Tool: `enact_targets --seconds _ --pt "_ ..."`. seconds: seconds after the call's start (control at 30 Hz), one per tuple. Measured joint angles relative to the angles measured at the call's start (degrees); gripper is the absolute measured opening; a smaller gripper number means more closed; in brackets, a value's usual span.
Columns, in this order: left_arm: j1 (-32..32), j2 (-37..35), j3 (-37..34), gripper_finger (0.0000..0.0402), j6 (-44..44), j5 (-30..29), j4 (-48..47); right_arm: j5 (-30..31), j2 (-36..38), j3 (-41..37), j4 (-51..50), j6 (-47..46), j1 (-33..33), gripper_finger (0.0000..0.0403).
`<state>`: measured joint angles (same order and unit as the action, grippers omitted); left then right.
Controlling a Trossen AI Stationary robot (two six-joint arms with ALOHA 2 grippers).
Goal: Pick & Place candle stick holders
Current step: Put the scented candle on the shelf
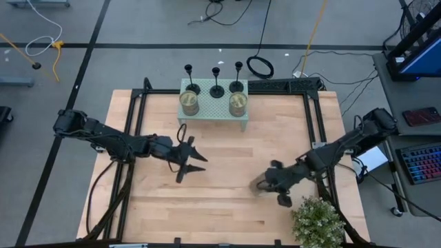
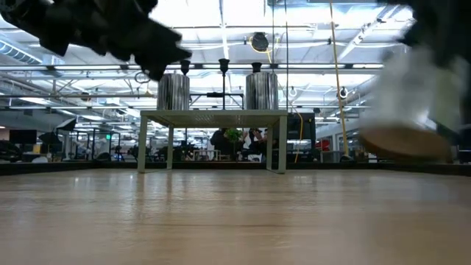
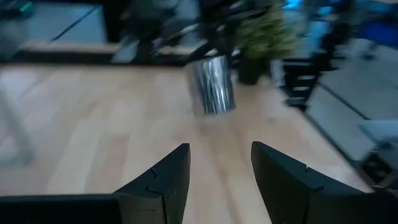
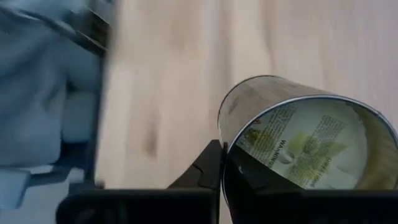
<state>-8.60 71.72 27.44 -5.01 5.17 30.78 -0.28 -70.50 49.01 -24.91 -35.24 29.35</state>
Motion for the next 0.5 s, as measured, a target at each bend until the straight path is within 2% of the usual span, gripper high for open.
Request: enact_targets --seconds 0.13,0.23,0.33,0.4,0.5 --pt "-1.55 0.00 3.60 0.0175 3.91 2.62 0.48 -2.34 -2.63 0.10 12.63 15.88 -3.11 0.0001" --pt "-2.48 0.01 9.50 0.0175 5.78 2.84 -6.71 -9.87 -7.32 0.20 17.32 20.73 -6.93 0.0001" --pt "-2.83 0.85 17.58 0.0175 9.27 2.57 -22.09 -16.61 -13.01 1.83 15.61 23.71 -10.60 0.0001" --pt "-2.82 2.28 22.46 0.0175 10.57 2.12 -31.10 -18.55 -15.75 4.89 14.39 27.88 -12.24 0.0001" --pt "-2.80 4.87 26.72 0.0175 12.01 1.90 -37.14 -19.15 -19.08 11.10 8.90 36.57 -13.68 0.0001"
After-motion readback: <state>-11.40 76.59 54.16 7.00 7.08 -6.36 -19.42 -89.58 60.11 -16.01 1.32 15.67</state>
